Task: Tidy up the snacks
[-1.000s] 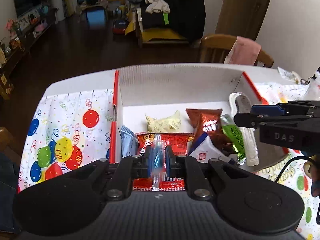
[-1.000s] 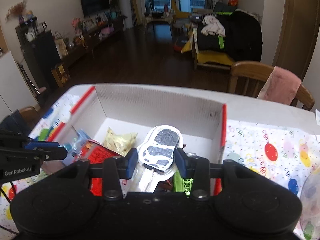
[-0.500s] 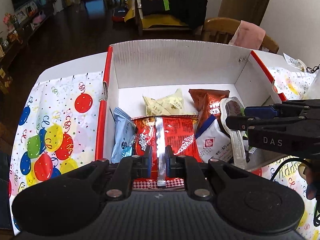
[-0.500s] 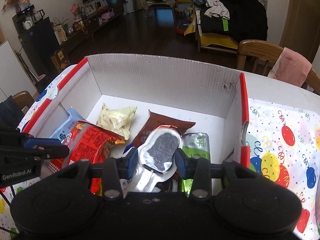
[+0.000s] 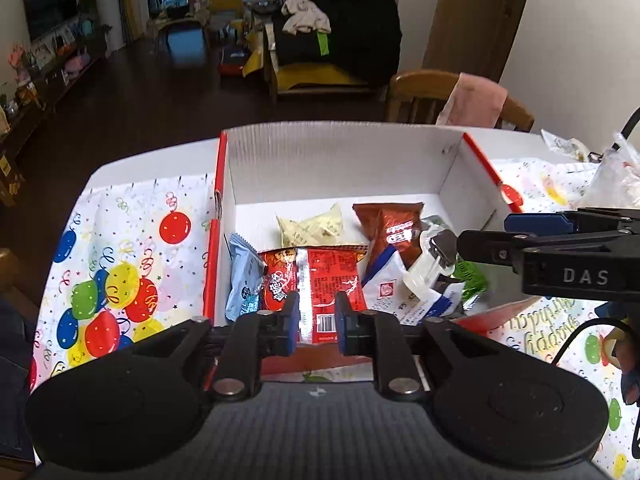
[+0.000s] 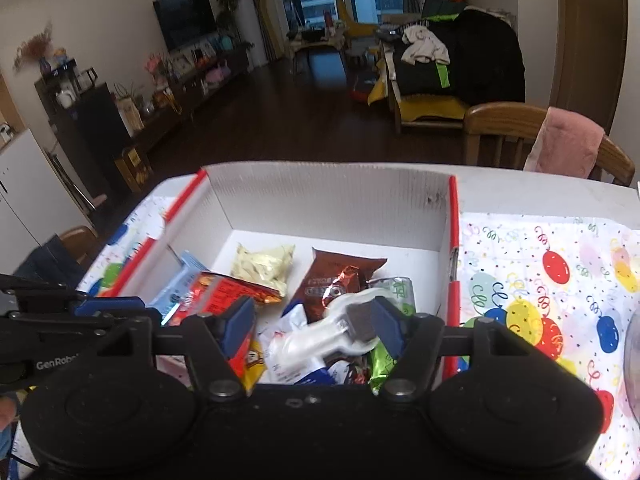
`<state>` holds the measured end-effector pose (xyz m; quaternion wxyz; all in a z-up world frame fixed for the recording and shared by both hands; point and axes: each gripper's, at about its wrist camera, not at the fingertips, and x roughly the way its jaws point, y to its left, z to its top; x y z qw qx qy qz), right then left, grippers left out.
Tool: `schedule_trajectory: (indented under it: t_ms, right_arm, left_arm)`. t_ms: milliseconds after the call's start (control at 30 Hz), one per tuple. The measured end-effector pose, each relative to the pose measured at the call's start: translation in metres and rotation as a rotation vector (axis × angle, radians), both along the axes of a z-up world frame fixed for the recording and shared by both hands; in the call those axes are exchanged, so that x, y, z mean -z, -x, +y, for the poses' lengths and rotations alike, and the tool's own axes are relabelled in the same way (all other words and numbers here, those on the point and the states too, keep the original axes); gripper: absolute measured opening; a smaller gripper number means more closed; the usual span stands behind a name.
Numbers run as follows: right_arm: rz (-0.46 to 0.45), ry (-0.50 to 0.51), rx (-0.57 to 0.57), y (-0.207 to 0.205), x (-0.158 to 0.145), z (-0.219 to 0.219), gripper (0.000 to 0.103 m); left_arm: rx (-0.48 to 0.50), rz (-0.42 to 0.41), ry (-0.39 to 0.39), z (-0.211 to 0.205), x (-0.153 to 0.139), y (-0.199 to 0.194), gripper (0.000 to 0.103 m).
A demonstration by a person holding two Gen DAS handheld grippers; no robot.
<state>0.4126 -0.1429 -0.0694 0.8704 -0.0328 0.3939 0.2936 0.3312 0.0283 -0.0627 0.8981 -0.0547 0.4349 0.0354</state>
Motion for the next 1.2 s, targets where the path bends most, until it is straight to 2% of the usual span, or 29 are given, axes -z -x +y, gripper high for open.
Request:
schedule_trajectory:
  t_ms: [167, 233, 300, 333, 667, 767, 833, 900, 967, 1200]
  right_arm:
    - [-0.024, -0.041, 0.006, 0.021, -0.019, -0.009, 0.078]
    - [-0.032, -0.058, 0.011, 0.028, -0.026, -0.013, 0.08]
    - [-0.038, -0.077, 0.009, 0.036, -0.033, -0.015, 0.084]
    - [-0.046, -0.082, 0.01, 0.04, -0.036, -0.015, 0.086]
    - [-0.108, -0.119, 0.007, 0.08, -0.059, -0.021, 0.092]
    - [-0.122, -0.128, 0.01, 0.09, -0.063, -0.024, 0.102]
    - [-0.132, -0.136, 0.009, 0.097, -0.066, -0.025, 0.103]
    - [-0.141, -0.134, 0.009, 0.103, -0.069, -0.026, 0.103]
    - [-0.153, -0.134, 0.011, 0.109, -0.071, -0.027, 0.103]
    - [-0.17, -0.137, 0.027, 0.124, -0.076, -0.033, 0.103]
  left_arm:
    - [0.003, -0.038, 0.0, -0.002, -0.014, 0.017, 0.03]
    - [0.002, -0.051, -0.007, -0.003, -0.02, 0.025, 0.038]
    - [-0.001, -0.078, -0.013, -0.003, -0.027, 0.034, 0.071]
    - [-0.005, -0.1, -0.016, -0.003, -0.031, 0.04, 0.075]
    - [-0.02, -0.194, -0.019, 0.003, -0.059, 0.08, 0.083]
    - [-0.025, -0.214, -0.003, 0.005, -0.065, 0.09, 0.084]
    - [-0.028, -0.227, -0.003, 0.005, -0.069, 0.097, 0.085]
    - [-0.026, -0.234, 0.0, 0.004, -0.072, 0.102, 0.094]
    - [-0.022, -0.248, 0.006, 0.003, -0.073, 0.107, 0.1]
    - [-0.012, -0.275, 0.0, -0.003, -0.082, 0.121, 0.1]
